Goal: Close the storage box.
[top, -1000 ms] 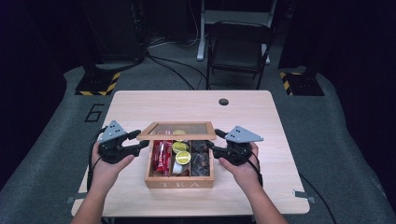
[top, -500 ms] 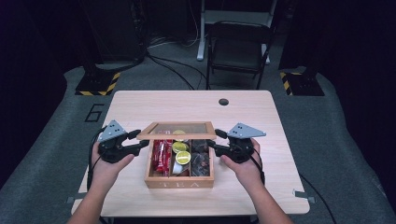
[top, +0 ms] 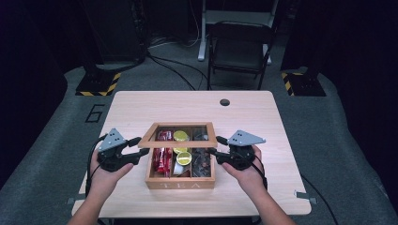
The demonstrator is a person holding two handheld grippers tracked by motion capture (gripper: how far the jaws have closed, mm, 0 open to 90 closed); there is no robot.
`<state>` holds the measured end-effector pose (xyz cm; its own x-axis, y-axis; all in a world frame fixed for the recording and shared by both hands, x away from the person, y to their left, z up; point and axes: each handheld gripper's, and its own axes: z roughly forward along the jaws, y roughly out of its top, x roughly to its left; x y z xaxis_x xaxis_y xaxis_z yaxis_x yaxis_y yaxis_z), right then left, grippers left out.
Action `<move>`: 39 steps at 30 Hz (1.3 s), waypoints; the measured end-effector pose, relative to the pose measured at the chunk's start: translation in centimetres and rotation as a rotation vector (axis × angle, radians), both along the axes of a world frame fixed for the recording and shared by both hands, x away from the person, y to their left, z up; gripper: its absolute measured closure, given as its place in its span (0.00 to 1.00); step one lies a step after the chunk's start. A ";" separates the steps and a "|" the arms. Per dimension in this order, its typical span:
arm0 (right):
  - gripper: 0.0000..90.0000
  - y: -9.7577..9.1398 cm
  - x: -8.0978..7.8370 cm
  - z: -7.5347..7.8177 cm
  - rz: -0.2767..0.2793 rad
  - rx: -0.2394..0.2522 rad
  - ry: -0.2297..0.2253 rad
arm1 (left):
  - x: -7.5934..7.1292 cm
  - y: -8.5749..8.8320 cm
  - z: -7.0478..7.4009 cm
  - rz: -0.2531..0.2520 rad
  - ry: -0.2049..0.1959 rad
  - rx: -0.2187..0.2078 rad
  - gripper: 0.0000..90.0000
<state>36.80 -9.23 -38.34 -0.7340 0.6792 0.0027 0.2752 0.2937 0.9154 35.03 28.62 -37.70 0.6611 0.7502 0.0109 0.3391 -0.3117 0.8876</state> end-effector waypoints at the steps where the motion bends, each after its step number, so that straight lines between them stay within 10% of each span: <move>1: 0.56 0.0 0.0 -0.1 0.002 -0.002 -0.008 | -0.1 0.1 -0.1 -0.006 0.001 0.000 0.55; 39: 0.57 -0.5 -2.9 -3.6 0.034 -0.037 0.053 | -3.1 0.3 -4.0 -0.028 0.034 0.005 0.55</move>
<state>33.89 -9.70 -41.96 -0.7558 0.6545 0.0173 0.3121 0.3368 0.8883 31.94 28.91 -41.68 0.6817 0.7316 -0.0081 0.3599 -0.3257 0.8743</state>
